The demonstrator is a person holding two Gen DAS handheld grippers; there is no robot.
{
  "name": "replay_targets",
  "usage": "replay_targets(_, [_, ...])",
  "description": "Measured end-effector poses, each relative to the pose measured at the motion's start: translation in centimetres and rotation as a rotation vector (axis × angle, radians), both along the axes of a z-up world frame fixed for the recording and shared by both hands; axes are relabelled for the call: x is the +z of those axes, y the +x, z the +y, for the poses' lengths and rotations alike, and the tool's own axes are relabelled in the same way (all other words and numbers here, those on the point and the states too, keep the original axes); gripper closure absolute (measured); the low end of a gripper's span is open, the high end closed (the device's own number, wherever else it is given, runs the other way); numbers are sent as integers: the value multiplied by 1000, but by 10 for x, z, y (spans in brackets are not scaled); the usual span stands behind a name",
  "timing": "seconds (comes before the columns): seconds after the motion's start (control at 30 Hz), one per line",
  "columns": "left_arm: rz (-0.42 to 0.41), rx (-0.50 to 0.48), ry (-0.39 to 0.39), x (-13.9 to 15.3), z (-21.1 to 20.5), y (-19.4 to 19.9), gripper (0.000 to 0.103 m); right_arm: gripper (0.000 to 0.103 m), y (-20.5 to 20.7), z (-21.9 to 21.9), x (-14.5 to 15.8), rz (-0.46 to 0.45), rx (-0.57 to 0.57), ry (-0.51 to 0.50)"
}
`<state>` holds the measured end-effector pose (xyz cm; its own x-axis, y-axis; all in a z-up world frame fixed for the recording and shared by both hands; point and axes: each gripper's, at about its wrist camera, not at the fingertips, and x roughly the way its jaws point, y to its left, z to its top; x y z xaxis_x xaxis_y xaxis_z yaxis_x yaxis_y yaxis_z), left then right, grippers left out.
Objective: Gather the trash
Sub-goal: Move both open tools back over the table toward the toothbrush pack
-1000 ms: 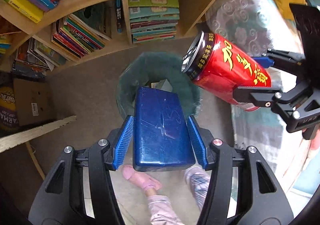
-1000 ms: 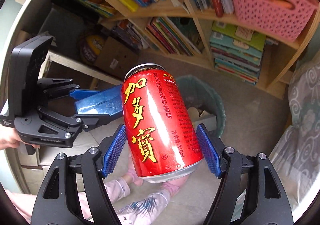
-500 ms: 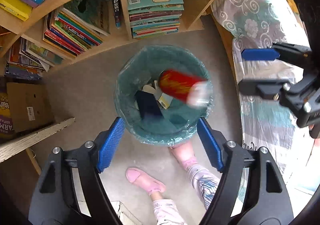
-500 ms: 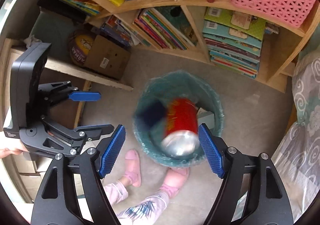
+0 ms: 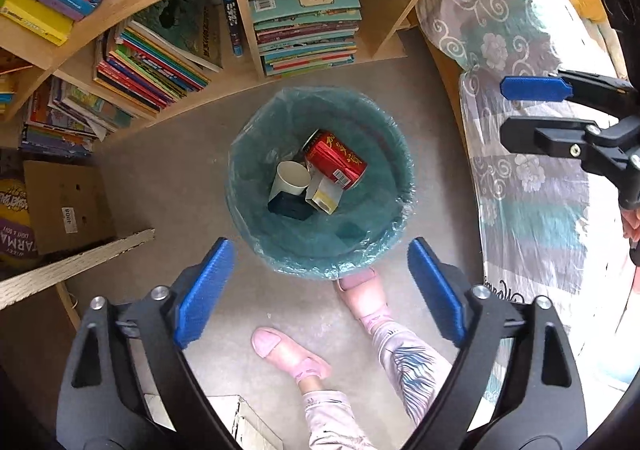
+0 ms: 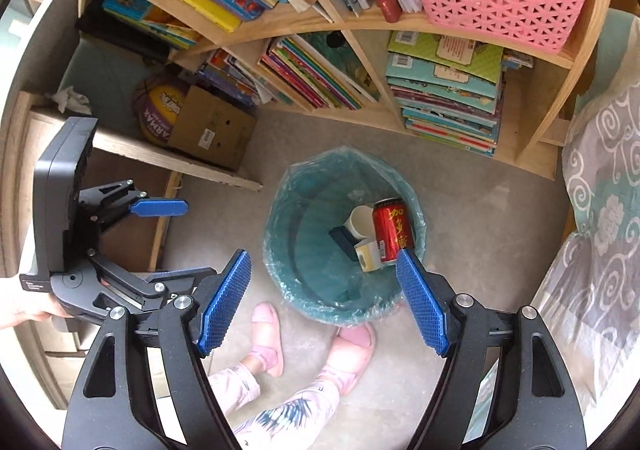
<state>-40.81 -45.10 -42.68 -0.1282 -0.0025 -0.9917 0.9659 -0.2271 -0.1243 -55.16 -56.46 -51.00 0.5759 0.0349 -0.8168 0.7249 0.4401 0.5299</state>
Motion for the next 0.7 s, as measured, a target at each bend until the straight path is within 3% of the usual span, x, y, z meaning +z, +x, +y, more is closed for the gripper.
replay_targets(0.27, [-56, -24, -43, 58, 9, -8, 9, 26, -12, 15, 46, -9, 54, -21])
replay_targets(0.7, [-106, 6, -93, 163, 22, 6, 7, 19, -7, 24, 154, 4, 121, -133])
